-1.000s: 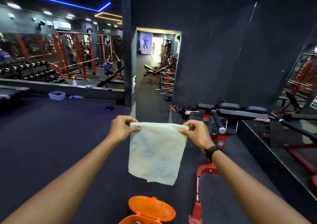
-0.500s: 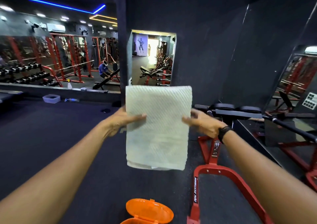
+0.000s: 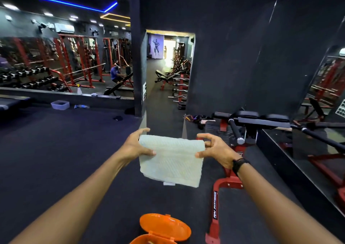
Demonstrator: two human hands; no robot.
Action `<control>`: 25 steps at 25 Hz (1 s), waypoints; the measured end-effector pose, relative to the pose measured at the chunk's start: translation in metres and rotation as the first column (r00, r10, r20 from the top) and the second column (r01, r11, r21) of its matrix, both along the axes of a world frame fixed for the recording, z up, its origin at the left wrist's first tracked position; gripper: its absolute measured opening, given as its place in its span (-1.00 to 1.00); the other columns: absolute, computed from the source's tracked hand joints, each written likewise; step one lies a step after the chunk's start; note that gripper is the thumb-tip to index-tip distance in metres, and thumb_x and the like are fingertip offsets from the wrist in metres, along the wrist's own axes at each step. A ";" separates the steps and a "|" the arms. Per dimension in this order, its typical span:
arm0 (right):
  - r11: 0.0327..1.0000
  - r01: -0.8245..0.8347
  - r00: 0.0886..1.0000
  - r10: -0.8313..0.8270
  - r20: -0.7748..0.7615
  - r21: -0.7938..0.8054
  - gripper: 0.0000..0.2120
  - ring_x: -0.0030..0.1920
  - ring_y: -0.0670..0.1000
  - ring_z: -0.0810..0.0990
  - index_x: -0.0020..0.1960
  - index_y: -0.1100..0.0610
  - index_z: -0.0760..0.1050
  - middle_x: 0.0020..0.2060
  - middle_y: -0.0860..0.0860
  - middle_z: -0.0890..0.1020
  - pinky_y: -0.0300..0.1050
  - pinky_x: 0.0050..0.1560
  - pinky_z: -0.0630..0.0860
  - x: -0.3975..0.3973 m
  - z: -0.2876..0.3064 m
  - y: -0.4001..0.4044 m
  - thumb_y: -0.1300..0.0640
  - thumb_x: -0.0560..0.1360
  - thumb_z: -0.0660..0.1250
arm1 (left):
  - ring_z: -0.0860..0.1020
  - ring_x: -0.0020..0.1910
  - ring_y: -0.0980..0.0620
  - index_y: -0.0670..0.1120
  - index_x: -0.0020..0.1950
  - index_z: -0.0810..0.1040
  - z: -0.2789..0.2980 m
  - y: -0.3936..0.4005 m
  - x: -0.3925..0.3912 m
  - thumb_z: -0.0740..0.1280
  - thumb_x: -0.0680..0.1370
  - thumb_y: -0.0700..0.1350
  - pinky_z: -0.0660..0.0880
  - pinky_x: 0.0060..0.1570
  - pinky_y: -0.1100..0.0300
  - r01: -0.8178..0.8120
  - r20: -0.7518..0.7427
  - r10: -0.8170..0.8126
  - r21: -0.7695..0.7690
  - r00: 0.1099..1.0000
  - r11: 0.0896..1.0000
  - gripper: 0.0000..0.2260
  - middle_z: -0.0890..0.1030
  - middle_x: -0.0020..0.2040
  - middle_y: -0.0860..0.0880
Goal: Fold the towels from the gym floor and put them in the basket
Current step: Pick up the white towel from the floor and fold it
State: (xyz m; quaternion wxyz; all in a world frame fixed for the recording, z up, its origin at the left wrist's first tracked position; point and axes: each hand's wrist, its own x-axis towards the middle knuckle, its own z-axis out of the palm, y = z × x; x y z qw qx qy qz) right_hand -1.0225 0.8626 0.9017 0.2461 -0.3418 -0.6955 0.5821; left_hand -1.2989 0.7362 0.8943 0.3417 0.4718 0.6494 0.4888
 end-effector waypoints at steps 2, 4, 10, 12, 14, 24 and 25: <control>0.965 -0.029 0.971 -0.035 0.236 0.262 -0.62 -0.07 0.13 0.66 0.06 0.16 0.59 -0.10 0.13 0.69 0.07 0.03 0.60 -0.004 -0.004 -0.002 0.35 0.28 0.55 | 0.62 0.01 -0.03 0.06 0.00 0.64 -0.002 -0.001 -0.001 0.61 0.20 -0.23 0.59 0.01 0.01 -0.030 -0.229 0.030 0.002 0.973 1.000 -0.57 0.66 -0.02 -0.02; 0.909 -0.031 0.952 -0.099 0.289 0.415 -0.80 -0.18 0.09 0.64 -0.12 0.09 0.65 -0.19 0.09 0.69 0.14 -0.01 0.59 -0.006 -0.002 0.001 0.16 0.28 0.56 | 0.63 -0.10 0.05 0.07 -0.18 0.68 0.003 -0.002 -0.001 0.57 0.27 -0.19 0.57 -0.13 0.09 -0.028 -0.363 0.044 0.051 0.931 0.998 -0.78 0.69 -0.17 0.06; 0.995 -0.095 0.995 0.094 0.022 0.034 -0.63 0.13 0.02 0.62 0.19 0.13 0.51 0.12 0.04 0.65 -0.16 0.07 0.57 0.002 0.006 -0.007 0.34 0.42 0.43 | 0.66 0.02 0.05 -0.15 0.12 0.60 0.008 -0.016 -0.006 0.52 0.38 -0.23 0.57 -0.14 0.31 0.080 0.094 -0.083 0.032 0.992 0.996 -0.67 0.70 -0.01 0.00; 0.999 -0.031 1.000 0.031 -0.005 0.010 -0.67 0.10 0.07 0.63 0.21 0.18 0.50 0.14 0.11 0.64 -0.18 -0.07 0.58 -0.003 -0.007 -0.010 0.32 0.46 0.39 | 0.66 0.04 0.00 -0.15 0.15 0.59 0.001 -0.017 -0.002 0.48 0.42 -0.18 0.59 -0.12 0.26 0.029 0.143 -0.035 0.043 0.989 0.999 -0.69 0.70 0.01 -0.04; 0.998 0.033 0.999 -0.035 -0.030 -0.048 -0.68 0.10 0.15 0.62 0.23 0.19 0.50 0.15 0.16 0.63 0.02 -0.01 0.57 -0.007 -0.012 -0.008 0.28 0.48 0.37 | 0.66 0.02 0.00 -0.14 0.17 0.57 -0.003 -0.017 -0.002 0.45 0.46 -0.13 0.60 -0.10 0.17 0.005 0.188 -0.011 0.030 0.982 1.000 -0.70 0.70 0.03 -0.05; 0.997 0.034 0.999 -0.036 -0.029 -0.062 -0.50 0.19 0.29 0.55 0.26 0.16 0.47 0.12 0.14 0.64 0.39 0.26 0.32 -0.033 -0.014 -0.008 0.16 0.36 0.51 | 0.63 0.04 -0.02 -0.13 0.22 0.49 -0.028 -0.017 -0.034 0.44 0.48 -0.11 0.57 -0.02 0.08 -0.050 0.219 0.071 -0.100 0.973 0.994 -0.65 0.65 0.08 -0.11; 0.998 0.040 0.999 -0.039 0.006 -0.044 -0.57 0.20 0.30 0.54 0.26 0.16 0.47 0.12 0.15 0.64 0.40 0.26 0.32 -0.034 -0.017 -0.007 0.23 0.42 0.45 | 0.62 0.05 -0.01 -0.12 0.24 0.47 -0.033 -0.016 -0.038 0.44 0.48 -0.09 0.57 -0.03 0.10 -0.066 0.177 0.087 -0.121 0.980 0.990 -0.64 0.64 0.08 -0.10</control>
